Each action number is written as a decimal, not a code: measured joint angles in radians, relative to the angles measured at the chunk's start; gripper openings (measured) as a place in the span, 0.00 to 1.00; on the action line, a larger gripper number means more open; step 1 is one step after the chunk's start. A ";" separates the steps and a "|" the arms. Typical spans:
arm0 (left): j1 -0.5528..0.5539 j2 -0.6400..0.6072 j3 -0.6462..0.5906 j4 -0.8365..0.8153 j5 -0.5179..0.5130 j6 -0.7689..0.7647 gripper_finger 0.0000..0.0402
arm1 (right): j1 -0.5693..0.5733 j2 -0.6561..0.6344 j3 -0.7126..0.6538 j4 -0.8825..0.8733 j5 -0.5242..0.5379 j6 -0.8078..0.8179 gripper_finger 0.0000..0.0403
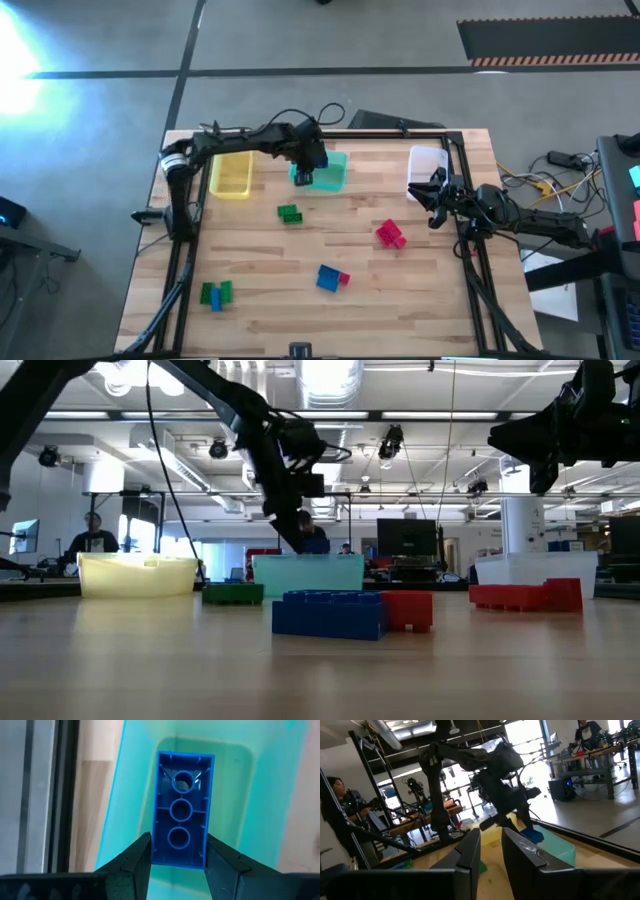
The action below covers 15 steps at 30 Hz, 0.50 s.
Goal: Sort & place blocks by color
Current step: Put the blue game piece into the green bin
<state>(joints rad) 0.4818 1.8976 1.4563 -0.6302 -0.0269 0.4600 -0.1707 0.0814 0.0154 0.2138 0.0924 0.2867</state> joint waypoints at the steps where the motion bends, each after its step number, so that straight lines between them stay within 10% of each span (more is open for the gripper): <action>1: 0.002 0.011 0.000 0.003 0.000 0.004 0.32 | 0.000 0.000 0.000 0.000 0.000 0.000 0.17; 15: 0.005 0.069 0.000 0.032 -0.010 0.020 0.49 | 0.000 0.000 0.000 0.000 0.013 -0.012 0.17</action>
<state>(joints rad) 0.4866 1.9667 1.4563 -0.5980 -0.0368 0.4797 -0.1707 0.0818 0.0154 0.2134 0.1055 0.2745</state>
